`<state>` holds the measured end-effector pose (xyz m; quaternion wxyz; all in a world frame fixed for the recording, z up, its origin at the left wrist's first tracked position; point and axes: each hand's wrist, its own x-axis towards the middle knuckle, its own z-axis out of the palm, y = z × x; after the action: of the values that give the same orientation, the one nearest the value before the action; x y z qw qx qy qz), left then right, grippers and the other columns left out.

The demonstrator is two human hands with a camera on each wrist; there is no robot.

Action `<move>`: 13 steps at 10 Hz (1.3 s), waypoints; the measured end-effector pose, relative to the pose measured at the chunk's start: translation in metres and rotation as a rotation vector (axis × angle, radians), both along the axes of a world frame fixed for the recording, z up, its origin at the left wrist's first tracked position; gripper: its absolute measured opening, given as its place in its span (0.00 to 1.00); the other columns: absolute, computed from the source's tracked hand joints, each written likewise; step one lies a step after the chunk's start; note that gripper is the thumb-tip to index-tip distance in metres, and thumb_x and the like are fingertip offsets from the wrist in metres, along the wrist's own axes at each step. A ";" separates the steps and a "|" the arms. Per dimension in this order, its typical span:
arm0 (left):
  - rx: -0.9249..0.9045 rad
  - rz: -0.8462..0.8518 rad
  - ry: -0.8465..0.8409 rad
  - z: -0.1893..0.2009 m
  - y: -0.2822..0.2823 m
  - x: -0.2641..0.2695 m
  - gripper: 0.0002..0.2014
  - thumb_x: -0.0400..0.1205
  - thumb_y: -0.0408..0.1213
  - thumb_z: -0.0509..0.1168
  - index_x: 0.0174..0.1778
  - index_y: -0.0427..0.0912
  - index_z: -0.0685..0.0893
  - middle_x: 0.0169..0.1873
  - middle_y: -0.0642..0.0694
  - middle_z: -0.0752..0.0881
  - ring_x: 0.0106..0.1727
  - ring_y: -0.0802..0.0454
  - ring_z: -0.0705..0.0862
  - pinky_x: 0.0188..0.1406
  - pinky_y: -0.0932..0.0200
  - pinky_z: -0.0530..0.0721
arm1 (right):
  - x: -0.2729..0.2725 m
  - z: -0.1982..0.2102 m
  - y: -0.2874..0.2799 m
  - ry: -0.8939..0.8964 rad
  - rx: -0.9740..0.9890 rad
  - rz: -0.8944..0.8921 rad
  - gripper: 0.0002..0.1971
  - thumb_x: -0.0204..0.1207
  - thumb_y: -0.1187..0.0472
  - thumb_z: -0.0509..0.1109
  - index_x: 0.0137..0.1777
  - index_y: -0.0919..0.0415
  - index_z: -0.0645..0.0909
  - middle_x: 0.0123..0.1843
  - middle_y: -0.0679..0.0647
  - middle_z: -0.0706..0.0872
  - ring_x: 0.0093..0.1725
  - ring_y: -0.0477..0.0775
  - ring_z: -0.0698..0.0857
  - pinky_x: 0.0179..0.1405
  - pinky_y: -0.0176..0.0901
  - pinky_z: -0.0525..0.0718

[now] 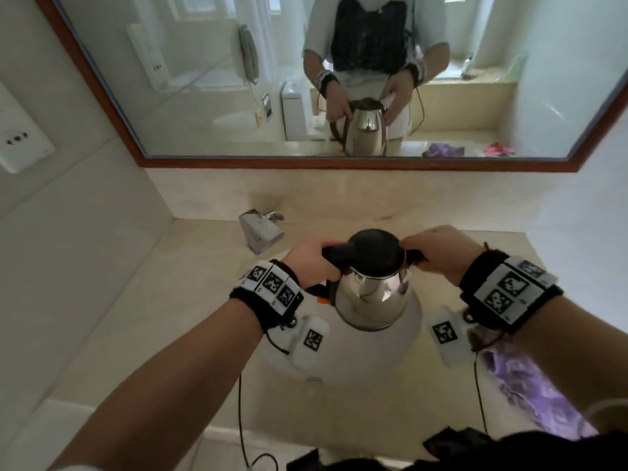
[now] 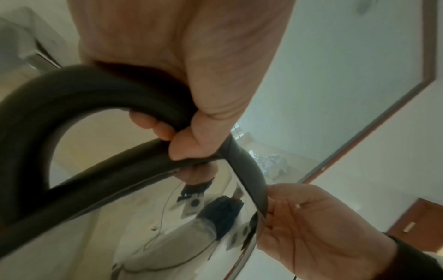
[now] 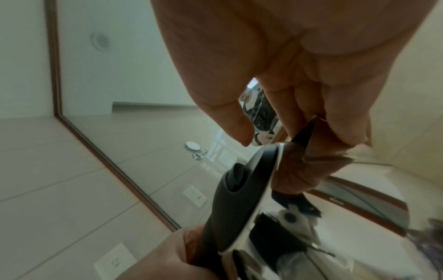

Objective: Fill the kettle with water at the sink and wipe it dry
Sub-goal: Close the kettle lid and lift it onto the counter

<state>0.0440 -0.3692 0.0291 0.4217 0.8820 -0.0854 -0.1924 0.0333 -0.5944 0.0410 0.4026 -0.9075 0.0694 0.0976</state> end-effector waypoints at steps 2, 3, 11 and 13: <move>-0.087 -0.108 -0.013 0.009 -0.043 -0.045 0.20 0.71 0.21 0.69 0.55 0.43 0.90 0.45 0.41 0.92 0.49 0.46 0.90 0.46 0.41 0.91 | -0.074 0.018 -0.042 -0.042 -0.153 -0.010 0.15 0.73 0.67 0.72 0.60 0.62 0.85 0.53 0.61 0.89 0.60 0.65 0.86 0.61 0.49 0.80; -0.102 -0.140 -0.023 0.011 -0.065 -0.070 0.17 0.71 0.24 0.70 0.54 0.42 0.90 0.45 0.38 0.92 0.50 0.44 0.90 0.49 0.41 0.90 | -0.103 0.017 -0.062 0.047 -0.090 -0.044 0.15 0.72 0.70 0.73 0.58 0.61 0.86 0.51 0.60 0.91 0.54 0.64 0.88 0.60 0.54 0.82; 0.062 0.036 -0.009 -0.034 -0.154 -0.157 0.21 0.73 0.18 0.67 0.59 0.40 0.88 0.37 0.57 0.81 0.36 0.70 0.79 0.37 0.76 0.75 | -0.129 -0.070 -0.153 0.247 0.409 -0.250 0.04 0.69 0.62 0.73 0.36 0.59 0.81 0.37 0.55 0.84 0.45 0.57 0.84 0.59 0.55 0.86; 0.088 -0.016 0.018 -0.044 -0.146 -0.149 0.18 0.72 0.23 0.70 0.53 0.47 0.90 0.37 0.57 0.86 0.41 0.65 0.85 0.50 0.63 0.82 | -0.131 -0.074 -0.149 0.201 0.340 -0.272 0.07 0.72 0.62 0.72 0.33 0.57 0.80 0.34 0.53 0.83 0.43 0.56 0.83 0.57 0.54 0.86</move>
<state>-0.1046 -0.5151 -0.0148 0.3816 0.8972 -0.0801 -0.2074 -0.0978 -0.7436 -0.0330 0.5500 -0.7948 0.2134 0.1426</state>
